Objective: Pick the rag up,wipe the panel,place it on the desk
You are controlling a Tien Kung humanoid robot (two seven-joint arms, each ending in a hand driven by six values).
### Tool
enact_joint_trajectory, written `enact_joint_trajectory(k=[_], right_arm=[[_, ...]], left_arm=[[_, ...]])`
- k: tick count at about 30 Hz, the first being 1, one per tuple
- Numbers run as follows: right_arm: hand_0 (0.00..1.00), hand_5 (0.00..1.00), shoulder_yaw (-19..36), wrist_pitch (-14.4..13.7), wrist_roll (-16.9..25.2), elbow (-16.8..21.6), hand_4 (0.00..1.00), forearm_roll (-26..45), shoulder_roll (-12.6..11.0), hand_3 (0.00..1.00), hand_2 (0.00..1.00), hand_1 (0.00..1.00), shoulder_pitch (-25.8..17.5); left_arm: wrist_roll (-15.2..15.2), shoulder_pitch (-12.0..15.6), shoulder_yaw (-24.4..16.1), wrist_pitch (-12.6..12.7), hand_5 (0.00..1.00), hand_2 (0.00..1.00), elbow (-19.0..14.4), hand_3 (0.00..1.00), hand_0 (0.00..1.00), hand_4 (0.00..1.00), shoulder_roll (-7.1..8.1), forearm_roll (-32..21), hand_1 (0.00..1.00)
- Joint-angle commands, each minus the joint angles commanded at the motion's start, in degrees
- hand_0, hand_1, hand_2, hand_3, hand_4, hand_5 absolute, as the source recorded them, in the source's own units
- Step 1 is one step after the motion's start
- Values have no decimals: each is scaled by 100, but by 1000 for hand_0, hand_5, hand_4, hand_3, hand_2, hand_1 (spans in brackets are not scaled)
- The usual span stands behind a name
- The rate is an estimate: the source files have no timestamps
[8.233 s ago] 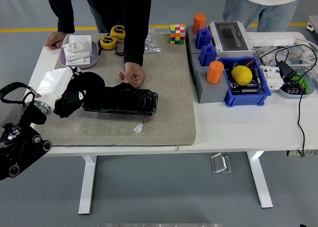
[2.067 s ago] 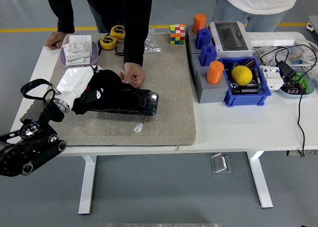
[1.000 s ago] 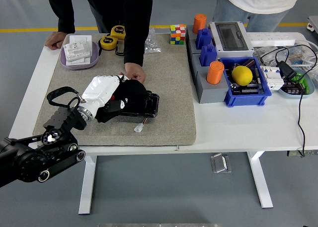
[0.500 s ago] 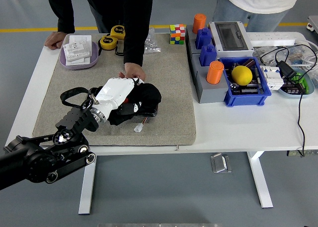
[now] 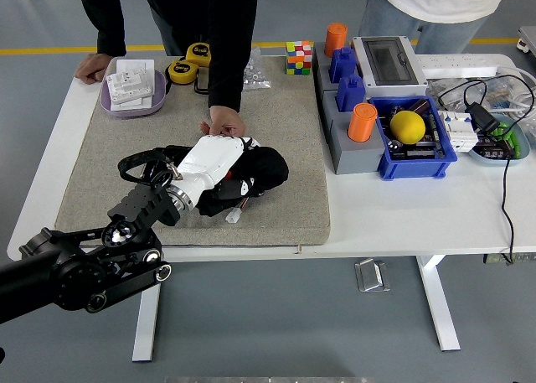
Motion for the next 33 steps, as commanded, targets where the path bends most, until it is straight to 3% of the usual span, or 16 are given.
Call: enact_joint_trajectory(k=[14,26,33], right_arm=[[792,510,36,-6,2,1,998,10,19,660,717,676,-9],[791,510,290,-11,-1,39,998,-200,32,659,718,676,-64],[792,510,338,5,-15,51,998,-231,26,659,718,676,-85]], left_arm=[[-29,82,-236,5,2,640,163,696,280,494,135,15,182],[-64,435,-659,7,2,639,284,695,280,495,543,139,182],[-82,593,-913,31,2,640,321,695,280,495,708,284,182]])
